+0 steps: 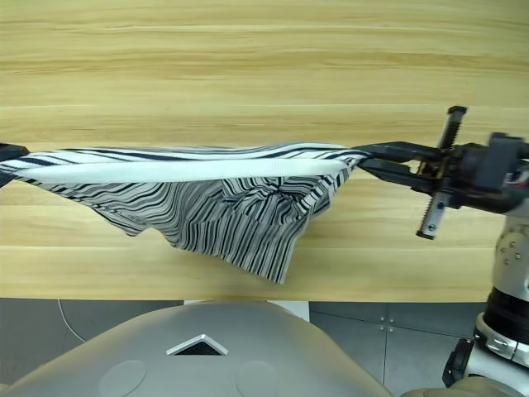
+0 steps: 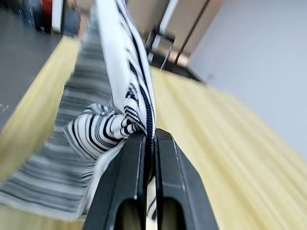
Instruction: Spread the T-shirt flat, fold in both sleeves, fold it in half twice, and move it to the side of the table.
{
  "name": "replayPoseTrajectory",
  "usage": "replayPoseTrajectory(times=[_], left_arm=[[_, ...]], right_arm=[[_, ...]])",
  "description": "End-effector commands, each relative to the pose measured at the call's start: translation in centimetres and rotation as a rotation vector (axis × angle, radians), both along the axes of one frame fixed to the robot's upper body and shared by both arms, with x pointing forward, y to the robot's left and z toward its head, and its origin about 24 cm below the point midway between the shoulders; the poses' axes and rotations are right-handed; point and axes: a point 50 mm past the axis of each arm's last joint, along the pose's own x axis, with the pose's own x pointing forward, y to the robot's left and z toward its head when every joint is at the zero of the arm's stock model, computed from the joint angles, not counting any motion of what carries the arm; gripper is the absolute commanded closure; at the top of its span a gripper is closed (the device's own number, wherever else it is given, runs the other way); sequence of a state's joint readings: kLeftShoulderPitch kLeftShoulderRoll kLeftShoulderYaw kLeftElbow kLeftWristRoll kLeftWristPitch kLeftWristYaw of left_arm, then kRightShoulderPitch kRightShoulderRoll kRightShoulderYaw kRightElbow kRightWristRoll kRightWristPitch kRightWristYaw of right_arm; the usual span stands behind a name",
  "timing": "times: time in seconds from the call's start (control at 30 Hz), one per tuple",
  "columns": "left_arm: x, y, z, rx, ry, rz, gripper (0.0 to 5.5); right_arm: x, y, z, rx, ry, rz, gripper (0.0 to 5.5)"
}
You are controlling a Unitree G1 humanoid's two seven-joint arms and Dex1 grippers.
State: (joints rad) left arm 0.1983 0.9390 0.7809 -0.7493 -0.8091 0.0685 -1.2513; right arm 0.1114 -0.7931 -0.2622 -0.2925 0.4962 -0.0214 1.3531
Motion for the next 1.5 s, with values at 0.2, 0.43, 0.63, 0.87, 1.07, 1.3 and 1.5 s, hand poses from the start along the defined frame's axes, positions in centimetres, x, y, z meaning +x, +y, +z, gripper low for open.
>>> replayPoseTrajectory(times=[0.2,0.43,0.63,0.87,1.07,1.3,1.5], left_arm=[[3.4,1.9,-2.2,0.022,0.196,0.160,5.40],[14.1,5.3,-10.1,0.093,0.379,0.581,5.40],[16.1,4.8,-16.4,0.148,0.537,0.612,5.40],[19.1,3.3,-18.1,0.034,0.551,0.704,5.40],[22.1,3.7,-18.2,-0.077,0.504,0.935,5.40],[22.0,3.5,-21.0,-0.047,0.595,1.032,5.17],[21.7,3.4,-22.3,-0.026,0.611,1.086,4.16]], right_arm=[[0.5,0.4,-1.9,-0.005,0.036,-0.076,5.38],[5.5,3.0,-1.4,0.100,0.005,-0.257,5.38],[9.5,4.1,-3.5,0.061,0.073,-0.412,5.38],[12.8,3.1,-8.4,-0.085,0.198,-0.536,5.38],[14.8,3.9,-10.2,-0.066,0.234,-0.623,5.38],[16.4,4.5,-10.0,-0.029,0.199,-0.713,5.01],[16.8,4.5,-9.9,-0.012,0.179,-0.757,3.85]])
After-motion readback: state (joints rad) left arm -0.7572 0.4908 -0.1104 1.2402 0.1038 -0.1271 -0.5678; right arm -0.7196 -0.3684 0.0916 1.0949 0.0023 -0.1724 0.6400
